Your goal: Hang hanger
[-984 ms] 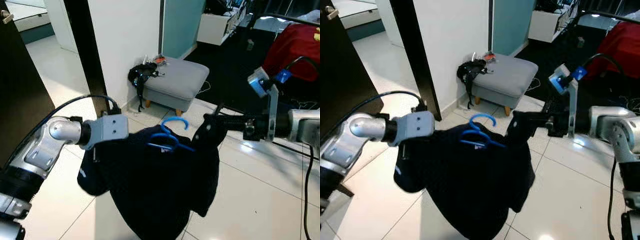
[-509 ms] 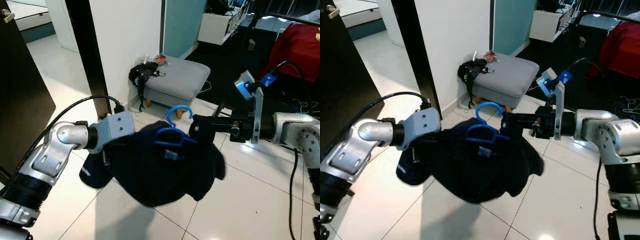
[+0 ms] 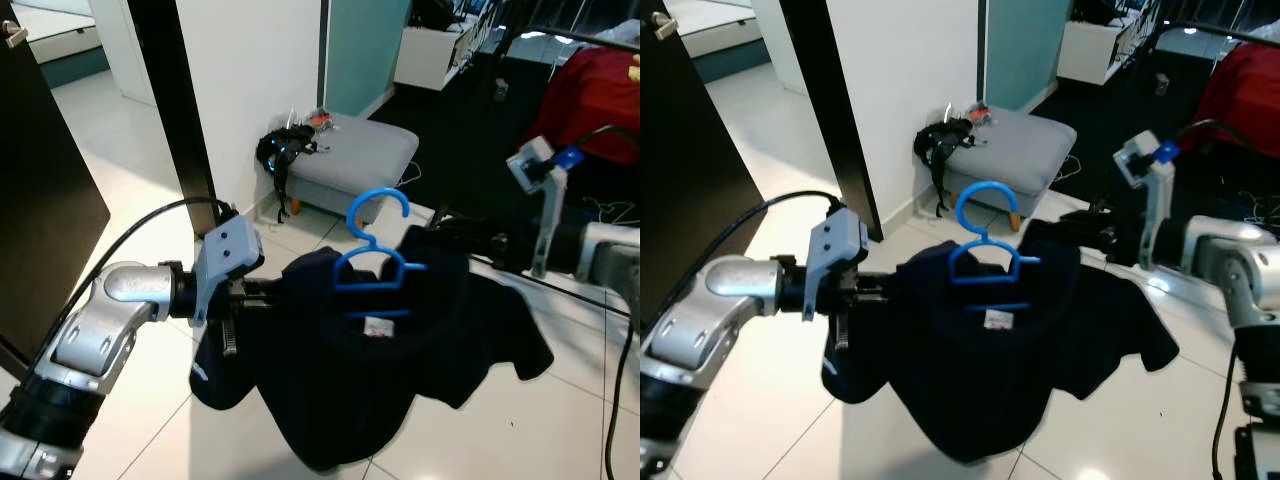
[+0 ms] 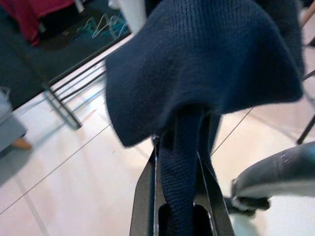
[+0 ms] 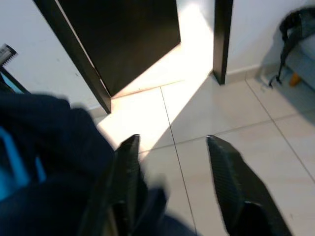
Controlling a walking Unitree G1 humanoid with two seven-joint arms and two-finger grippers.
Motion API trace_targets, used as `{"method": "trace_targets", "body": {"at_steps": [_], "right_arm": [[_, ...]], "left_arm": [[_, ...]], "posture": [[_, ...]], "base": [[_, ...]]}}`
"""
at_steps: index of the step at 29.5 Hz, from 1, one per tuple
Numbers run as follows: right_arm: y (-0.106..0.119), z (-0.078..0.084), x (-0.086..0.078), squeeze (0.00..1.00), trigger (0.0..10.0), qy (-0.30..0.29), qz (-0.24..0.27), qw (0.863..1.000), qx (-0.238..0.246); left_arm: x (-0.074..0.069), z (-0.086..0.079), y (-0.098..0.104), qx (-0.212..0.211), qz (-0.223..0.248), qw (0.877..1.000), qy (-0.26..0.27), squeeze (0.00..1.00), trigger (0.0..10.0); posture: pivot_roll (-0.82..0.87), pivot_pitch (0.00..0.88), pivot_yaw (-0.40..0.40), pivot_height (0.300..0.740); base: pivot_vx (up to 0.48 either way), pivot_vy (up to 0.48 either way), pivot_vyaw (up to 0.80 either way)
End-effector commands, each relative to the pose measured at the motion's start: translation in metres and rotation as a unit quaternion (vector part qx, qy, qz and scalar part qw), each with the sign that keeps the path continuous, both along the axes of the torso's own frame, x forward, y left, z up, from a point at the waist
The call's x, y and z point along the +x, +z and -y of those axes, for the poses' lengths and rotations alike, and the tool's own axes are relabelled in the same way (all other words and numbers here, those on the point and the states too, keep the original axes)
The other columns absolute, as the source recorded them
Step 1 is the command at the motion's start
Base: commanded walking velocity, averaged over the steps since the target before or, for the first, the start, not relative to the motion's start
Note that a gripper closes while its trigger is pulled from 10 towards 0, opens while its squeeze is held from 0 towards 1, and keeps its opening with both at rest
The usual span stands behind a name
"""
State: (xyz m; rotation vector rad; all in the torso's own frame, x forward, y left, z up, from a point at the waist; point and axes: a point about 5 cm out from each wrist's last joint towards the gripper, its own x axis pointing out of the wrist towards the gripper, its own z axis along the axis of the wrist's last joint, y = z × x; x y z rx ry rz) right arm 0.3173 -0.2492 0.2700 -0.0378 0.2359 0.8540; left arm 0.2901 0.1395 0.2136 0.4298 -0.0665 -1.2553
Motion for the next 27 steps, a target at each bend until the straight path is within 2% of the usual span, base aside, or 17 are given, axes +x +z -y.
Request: {"method": "trace_targets", "body": {"at_steps": [1,3,5,9,10,12,14,17,18,19,20,21,22,23,25,26,27], "right_arm": [[0.004,0.01,-0.001,1.0,10.0,-0.007,0.016,1.0,-0.002],[0.005,0.013,-0.001,1.0,10.0,-0.013,0.023,1.0,-0.002],[0.019,0.031,0.004,1.0,10.0,-0.055,0.06,0.996,0.02],[0.03,0.041,0.005,1.0,10.0,-0.086,0.085,0.992,0.046],[0.036,0.047,0.005,0.93,10.0,-0.103,0.099,0.987,0.069],[0.044,0.057,0.003,0.92,10.0,-0.132,0.119,0.977,0.118],[0.044,0.057,0.003,0.92,10.0,-0.132,0.119,0.977,0.118],[0.044,0.064,0.001,0.9,10.0,-0.156,0.131,0.968,0.149],[0.04,0.067,0.0,0.48,10.0,-0.173,0.131,0.962,0.164],[0.04,0.067,0.0,0.48,10.0,-0.173,0.131,0.962,0.164],[0.032,0.07,-0.001,0.0,10.0,-0.194,0.132,0.954,0.185],[0.017,0.071,-0.002,0.0,10.0,-0.217,0.125,0.944,0.213],[0.017,0.071,-0.002,0.0,10.0,-0.217,0.125,0.944,0.213],[0.002,0.071,-0.003,0.0,10.0,-0.236,0.113,0.936,0.235],[0.002,0.071,-0.003,0.0,10.0,-0.236,0.113,0.936,0.235],[-0.053,0.065,-0.008,0.0,10.0,-0.291,0.053,0.918,0.265],[-0.079,0.061,-0.012,0.0,10.0,-0.318,0.022,0.907,0.275]], "left_arm": [[-0.005,0.005,0.002,-0.025,0.002,0.999,-0.02,0.0,10.0],[-0.006,0.006,0.0,-0.029,-0.003,0.999,-0.021,0.0,10.0],[-0.007,0.007,-0.011,-0.031,-0.019,0.999,-0.008,0.0,10.0],[-0.002,0.004,-0.015,-0.04,-0.024,0.999,0.021,0.0,10.0],[0.002,0.002,-0.017,-0.043,-0.025,0.998,0.042,0.0,10.0],[0.005,-0.003,-0.021,-0.047,-0.028,0.996,0.07,0.0,10.0],[0.005,-0.003,-0.021,-0.047,-0.028,0.996,0.07,0.0,10.0],[0.007,-0.006,-0.024,-0.055,-0.032,0.994,0.09,0.0,10.0],[0.01,-0.008,-0.025,-0.072,-0.036,0.991,0.111,0.0,10.0],[0.01,-0.008,-0.025,-0.072,-0.036,0.991,0.111,0.0,10.0],[0.016,-0.012,-0.026,-0.098,-0.042,0.983,0.147,0.0,10.0],[0.023,-0.016,-0.029,-0.134,-0.056,0.97,0.198,0.0,10.0],[0.023,-0.016,-0.029,-0.134,-0.056,0.97,0.198,0.0,10.0],[0.029,-0.021,-0.033,-0.163,-0.065,0.953,0.246,0.0,10.0],[0.029,-0.021,-0.033,-0.163,-0.065,0.953,0.246,0.0,10.0],[0.033,-0.03,-0.045,-0.229,-0.076,0.912,0.333,0.0,10.0],[0.032,-0.033,-0.051,-0.262,-0.077,0.892,0.359,0.0,10.0]], "posture": [[-0.01,0.09,-0.021,0.74],[-0.01,0.09,-0.021,0.74],[-0.01,0.091,-0.026,0.74],[-0.01,0.093,-0.028,0.74],[-0.01,0.093,-0.028,0.74],[-0.01,0.096,-0.028,0.74],[-0.01,0.096,-0.028,0.74],[-0.01,0.097,-0.028,0.74],[-0.01,0.099,-0.028,0.74],[-0.01,0.099,-0.028,0.74],[-0.01,0.101,-0.026,0.74],[-0.02,0.102,-0.028,0.74],[-0.02,0.102,-0.028,0.74],[-0.02,0.103,-0.03,0.74],[-0.02,0.103,-0.03,0.74],[-0.02,0.102,-0.034,0.74],[-0.02,0.102,-0.034,0.74]], "base": [[0.0,0.0,0.0],[0.0,0.0,0.0],[0.0,0.0,0.0],[0.0,0.0,0.0],[0.0,0.0,0.0],[0.0,0.0,0.0],[0.0,0.0,0.0],[0.0,0.0,0.0],[0.0,0.0,0.0],[0.0,0.0,0.0],[0.0,0.0,0.0],[0.0,0.0,0.0],[0.0,0.0,0.0],[0.0,0.0,0.0],[0.0,0.0,0.0],[0.0,0.0,-0.77],[0.0,0.0,-0.78]]}}
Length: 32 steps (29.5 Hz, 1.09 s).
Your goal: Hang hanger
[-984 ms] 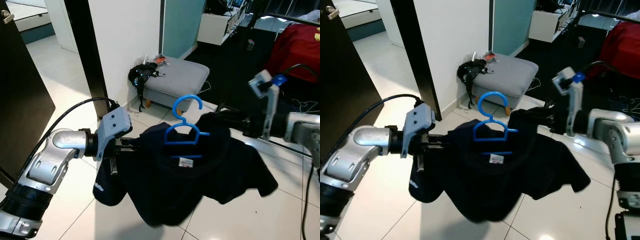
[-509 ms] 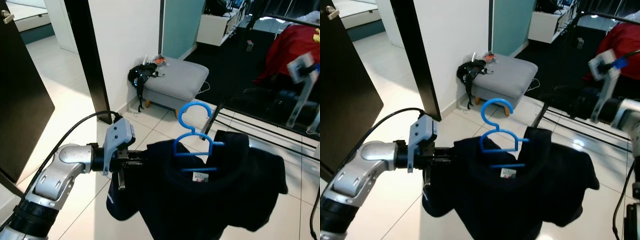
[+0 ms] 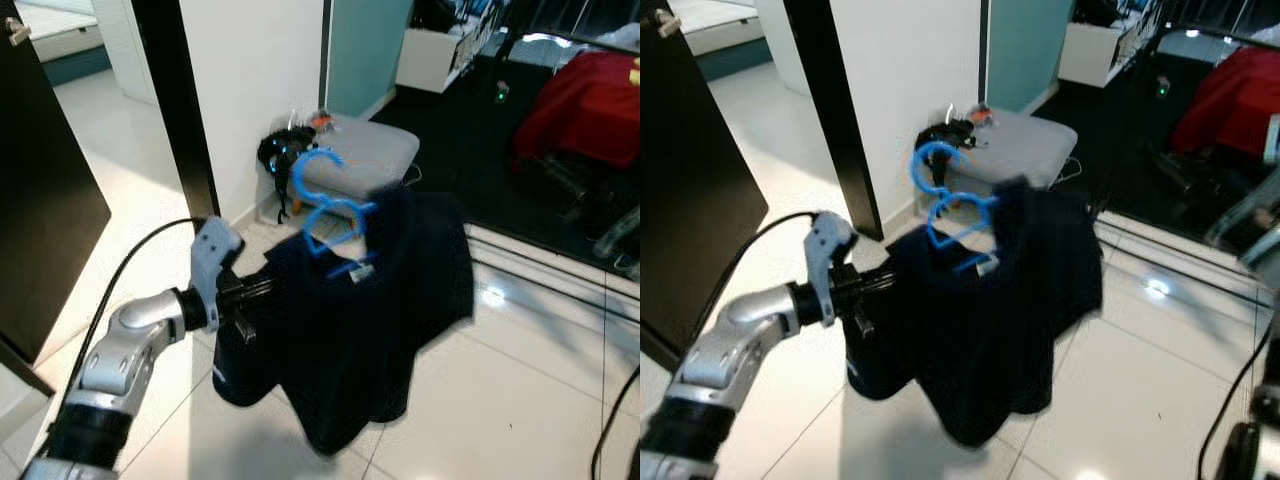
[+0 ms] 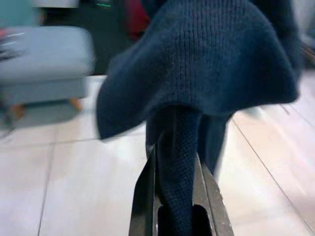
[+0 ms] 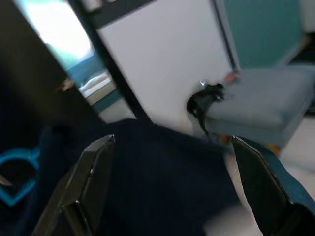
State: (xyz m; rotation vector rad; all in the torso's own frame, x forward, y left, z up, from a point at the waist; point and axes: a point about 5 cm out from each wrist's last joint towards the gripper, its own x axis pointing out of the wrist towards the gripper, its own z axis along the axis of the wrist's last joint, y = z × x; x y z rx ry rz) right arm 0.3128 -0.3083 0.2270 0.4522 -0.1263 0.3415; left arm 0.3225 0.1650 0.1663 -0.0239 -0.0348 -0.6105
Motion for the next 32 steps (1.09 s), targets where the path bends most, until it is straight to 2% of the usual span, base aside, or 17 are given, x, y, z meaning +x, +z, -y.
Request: {"method": "trace_targets", "body": {"at_steps": [1,2,3,5,6,7,9,10,12,13,18,19,22,27,32], "right_arm": [[-0.036,0.002,-0.007,0.0,10.0,-0.037,-0.053,0.997,0.031],[-0.057,-0.003,-0.011,0.0,10.0,-0.052,-0.081,0.994,0.05],[-0.057,-0.003,-0.011,0.0,10.0,-0.052,-0.081,0.994,0.05],[-0.083,-0.012,-0.017,0.0,10.0,-0.071,-0.117,0.988,0.065],[-0.083,-0.012,-0.017,0.0,10.0,-0.071,-0.117,0.988,0.065],[-0.101,-0.02,-0.019,0.0,10.0,-0.085,-0.147,0.983,0.076],[-0.105,-0.022,-0.019,0.0,10.0,-0.088,-0.153,0.981,0.078],[-0.11,-0.029,-0.018,0.0,10.0,-0.084,-0.162,0.981,0.068],[-0.11,-0.029,-0.018,0.0,10.0,-0.084,-0.162,0.981,0.068],[-0.11,-0.036,-0.015,0.0,10.0,-0.076,-0.161,0.982,0.062],[-0.108,-0.041,-0.013,0.0,10.0,-0.073,-0.157,0.983,0.068],[-0.108,-0.045,-0.013,0.0,10.0,-0.075,-0.158,0.982,0.072],[-0.112,-0.049,-0.013,0.0,10.0,-0.078,-0.163,0.981,0.073],[-0.122,-0.057,-0.018,0.0,10.0,-0.081,-0.171,0.979,0.07],[-0.127,-0.059,-0.02,0.0,10.0,-0.092,-0.172,0.978,0.067]], "left_arm": [[-0.001,-0.008,-0.004,-0.058,0.013,0.997,0.057,0.0,10.0],[-0.003,-0.013,-0.01,-0.07,0.018,0.992,0.1,0.0,10.0],[-0.003,-0.013,-0.01,-0.07,0.018,0.992,0.1,0.0,10.0],[-0.006,-0.021,-0.024,-0.076,0.006,0.986,0.147,0.0,10.0],[-0.006,-0.021,-0.024,-0.076,0.006,0.986,0.147,0.0,10.0],[-0.011,-0.025,-0.038,-0.067,-0.008,0.986,0.153,0.0,10.0],[-0.012,-0.025,-0.041,-0.065,-0.011,0.986,0.152,0.0,10.0],[-0.014,-0.022,-0.045,-0.077,-0.025,0.988,0.134,0.0,10.0],[-0.014,-0.022,-0.045,-0.077,-0.025,0.988,0.134,0.0,10.0],[-0.016,-0.013,-0.042,-0.059,-0.015,0.993,0.105,0.0,10.0],[-0.017,-0.004,-0.038,-0.04,-0.003,0.996,0.078,0.0,10.0],[-0.018,0.001,-0.039,-0.013,0.006,0.997,0.072,0.0,10.0],[-0.018,-0.001,-0.045,0.005,0.007,0.997,0.083,0.0,10.0],[-0.023,-0.011,-0.06,-0.003,-0.017,0.992,0.122,0.0,10.0],[-0.027,-0.013,-0.058,0.015,-0.002,0.991,0.132,0.0,10.0]], "posture": [[-0.02,0.102,-0.034,0.74],[-0.02,0.101,-0.034,0.74],[-0.02,0.101,-0.034,0.74],[-0.02,0.101,-0.038,0.74],[-0.02,0.101,-0.038,0.74],[-0.02,0.098,-0.043,0.74],[-0.02,0.098,-0.043,0.74],[-0.02,0.096,-0.045,0.74],[-0.02,0.096,-0.045,0.74],[-0.02,0.089,-0.051,0.74],[-0.02,0.086,-0.053,0.74],[-0.02,0.082,-0.051,0.74],[-0.02,0.078,-0.048,0.74],[-0.03,0.079,-0.048,0.74],[-0.03,0.084,-0.051,0.74]], "base": [[0.0,0.0,-0.78],[0.0,0.0,-0.78],[0.0,0.0,-0.78],[0.0,0.0,-0.78],[0.0,0.0,-0.78],[0.0,0.0,-0.78],[0.0,0.0,-0.78],[0.0,0.0,-0.78],[0.0,0.0,-0.78],[0.0,0.0,-0.68],[0.0,0.0,-0.76],[0.0,0.0,-0.78],[0.0,0.0,-0.78],[0.0,0.0,-0.78],[0.0,0.0,-0.31]]}}
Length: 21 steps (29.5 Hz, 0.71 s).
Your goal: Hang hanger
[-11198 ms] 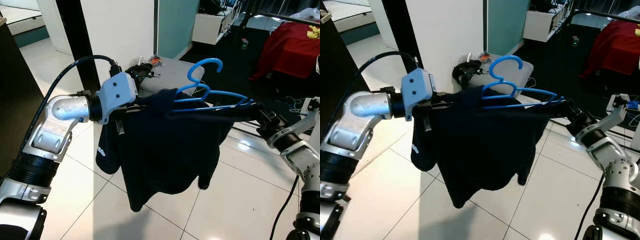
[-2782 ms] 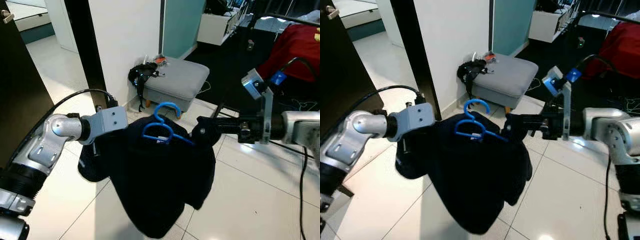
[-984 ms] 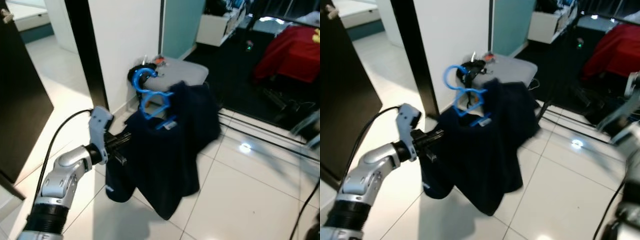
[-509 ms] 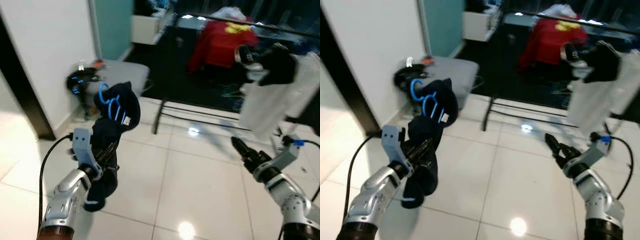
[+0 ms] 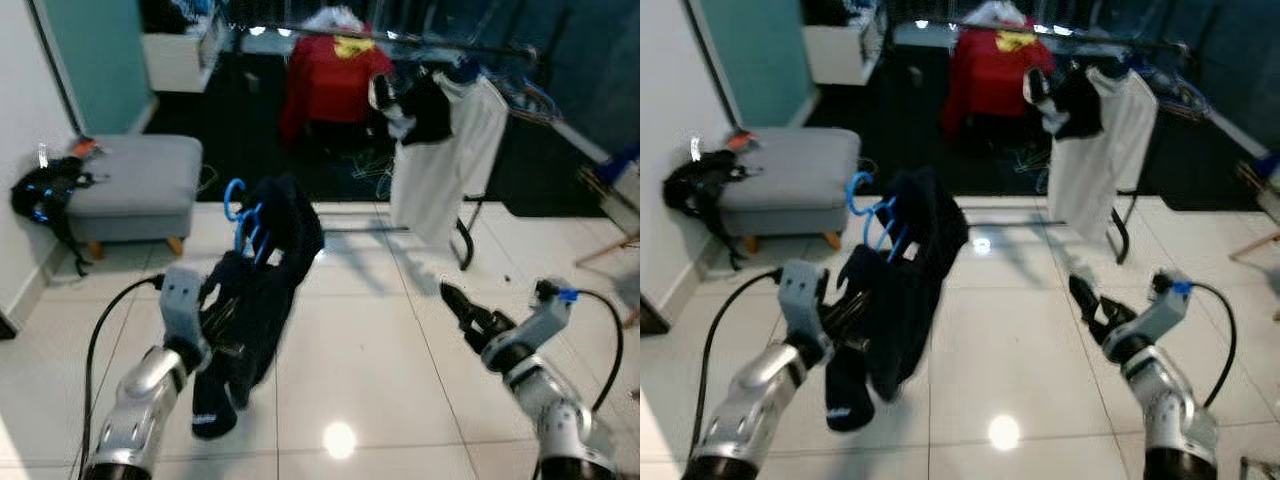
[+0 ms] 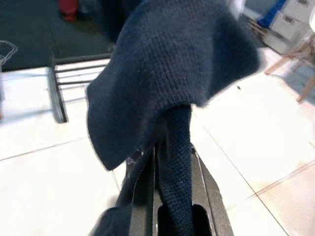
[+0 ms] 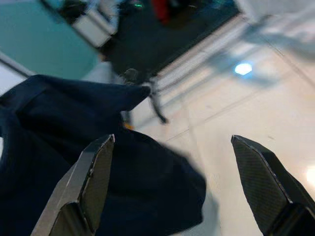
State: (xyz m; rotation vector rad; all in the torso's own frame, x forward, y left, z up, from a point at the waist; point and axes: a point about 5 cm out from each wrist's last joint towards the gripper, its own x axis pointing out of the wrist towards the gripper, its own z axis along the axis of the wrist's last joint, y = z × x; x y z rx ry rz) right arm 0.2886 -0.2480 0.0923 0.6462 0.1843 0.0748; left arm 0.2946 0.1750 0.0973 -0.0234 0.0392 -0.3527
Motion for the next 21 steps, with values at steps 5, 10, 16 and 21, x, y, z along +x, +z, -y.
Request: {"method": "trace_targets", "body": {"at_steps": [5,10,16,21], "right_arm": [[0.01,0.0,0.008,0.0,10.0,-0.015,0.027,0.999,-0.008],[0.015,-0.002,0.01,0.0,10.0,-0.019,0.039,0.999,-0.007],[0.012,-0.004,0.011,0.0,10.0,-0.028,0.036,0.999,-0.018],[0.011,-0.006,0.012,0.0,10.0,-0.03,0.038,0.999,-0.018]], "left_arm": [[0.002,0.005,0.026,0.028,0.063,0.998,-0.012,0.0,10.0],[0.003,0.012,0.03,0.039,0.073,0.996,-0.019,0.0,10.0],[0.003,0.021,0.029,0.062,0.081,0.994,-0.028,0.0,10.0],[0.003,0.023,0.031,0.071,0.083,0.994,-0.025,0.0,10.0]], "posture": [[-0.03,0.084,-0.053,0.74],[-0.03,0.081,-0.046,0.74],[-0.03,0.077,-0.038,0.74],[-0.03,0.075,-0.036,0.74]], "base": [[0.292,0.0,0.0],[0.468,0.0,0.0],[0.48,0.0,-0.53],[0.48,0.0,-0.8]]}}
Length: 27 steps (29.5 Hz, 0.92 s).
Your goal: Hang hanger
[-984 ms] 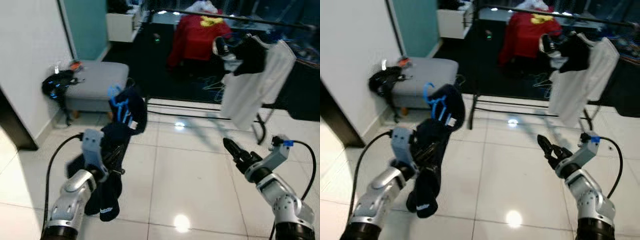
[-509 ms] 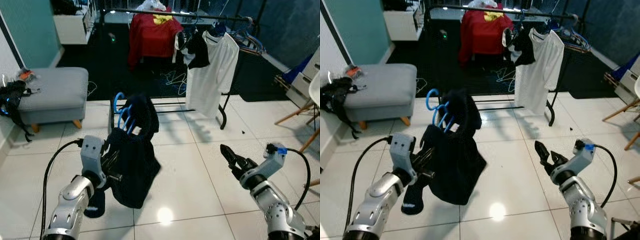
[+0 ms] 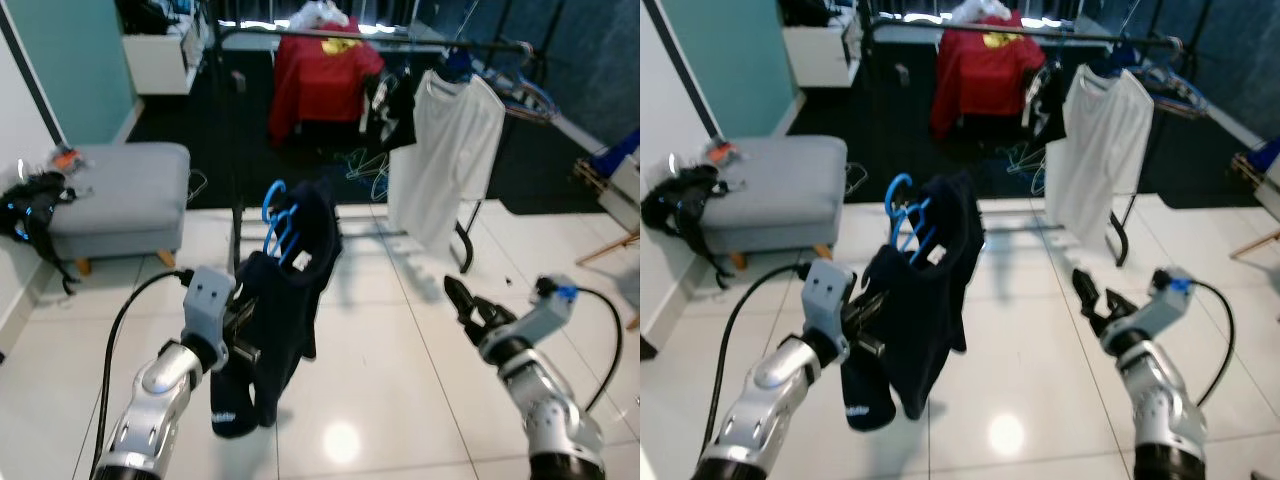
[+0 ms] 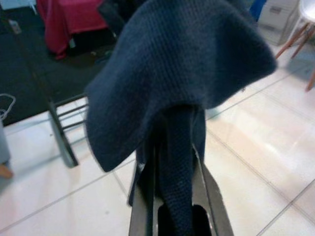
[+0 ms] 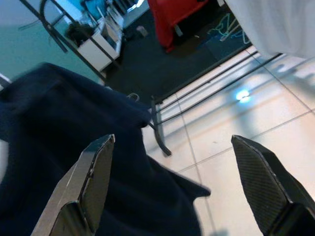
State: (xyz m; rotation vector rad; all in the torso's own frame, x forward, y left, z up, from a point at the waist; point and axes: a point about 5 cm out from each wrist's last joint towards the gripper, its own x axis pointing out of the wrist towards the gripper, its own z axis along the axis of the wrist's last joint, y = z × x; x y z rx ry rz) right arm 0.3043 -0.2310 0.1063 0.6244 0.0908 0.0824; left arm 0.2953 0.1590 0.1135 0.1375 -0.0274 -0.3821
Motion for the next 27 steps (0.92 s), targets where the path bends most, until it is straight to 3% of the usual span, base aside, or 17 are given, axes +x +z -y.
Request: {"method": "trace_targets", "body": {"at_steps": [1,12,27], "right_arm": [[-0.004,0.011,-0.004,0.0,10.0,-0.021,-0.006,1.0,-0.007],[-0.002,0.008,-0.001,0.0,10.0,-0.024,0.004,1.0,-0.003],[-0.004,0.005,0.0,0.0,10.0,-0.023,0.006,1.0,-0.002]], "left_arm": [[0.003,0.008,0.017,-0.005,0.038,0.999,-0.01,0.0,10.0],[0.009,0.019,0.041,0.027,0.074,0.997,-0.012,0.0,10.0],[0.01,0.026,0.044,0.022,0.065,0.998,-0.006,0.0,10.0]], "posture": [[-0.03,0.075,-0.036,0.74],[-0.03,0.074,-0.031,0.74],[-0.03,0.075,-0.03,0.74]], "base": [[0.48,0.0,-0.8],[0.476,0.0,-0.07],[0.468,0.0,0.0]]}}
